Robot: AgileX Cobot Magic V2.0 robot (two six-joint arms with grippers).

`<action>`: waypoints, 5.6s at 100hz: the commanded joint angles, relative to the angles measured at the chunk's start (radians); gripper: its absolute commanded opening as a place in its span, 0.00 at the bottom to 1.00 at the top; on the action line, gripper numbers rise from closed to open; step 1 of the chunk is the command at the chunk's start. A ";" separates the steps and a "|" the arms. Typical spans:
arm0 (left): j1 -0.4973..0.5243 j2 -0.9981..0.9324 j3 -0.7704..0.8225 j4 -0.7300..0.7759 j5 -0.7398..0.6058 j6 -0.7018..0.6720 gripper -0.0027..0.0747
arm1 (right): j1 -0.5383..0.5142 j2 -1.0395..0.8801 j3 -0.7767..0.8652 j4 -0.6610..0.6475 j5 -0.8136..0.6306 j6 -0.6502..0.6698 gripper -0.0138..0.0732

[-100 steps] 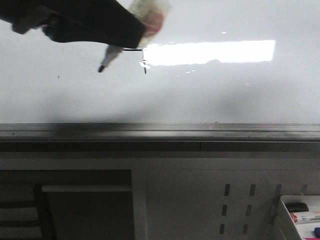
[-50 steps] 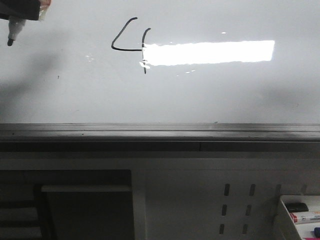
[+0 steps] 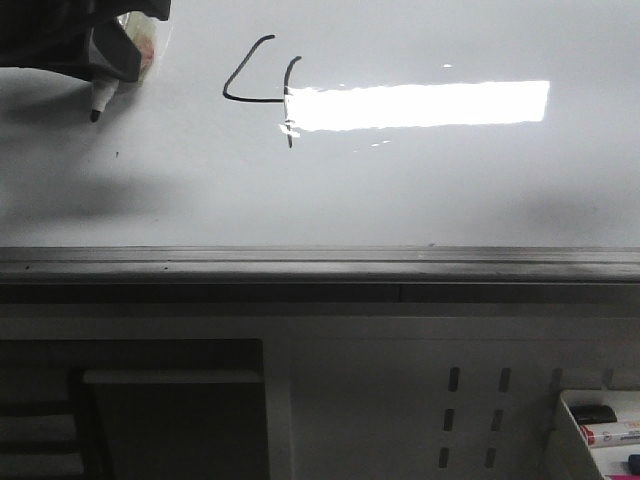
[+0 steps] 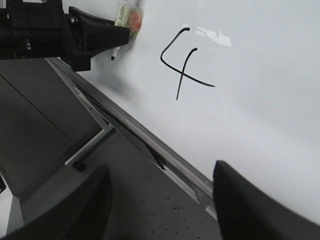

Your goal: Write number 4 on whiteboard

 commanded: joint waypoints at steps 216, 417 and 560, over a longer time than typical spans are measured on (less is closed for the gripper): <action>0.021 -1.304 0.595 0.087 0.010 0.094 0.01 | -0.009 -0.917 0.742 0.205 -0.686 -0.124 0.08; 0.469 -1.344 0.859 1.725 0.115 -1.381 0.01 | -0.009 -0.917 0.742 0.205 -0.686 -0.124 0.08; 0.440 -1.344 0.857 1.834 0.145 -1.381 0.01 | -0.009 -0.917 0.742 0.045 -0.696 -0.121 0.08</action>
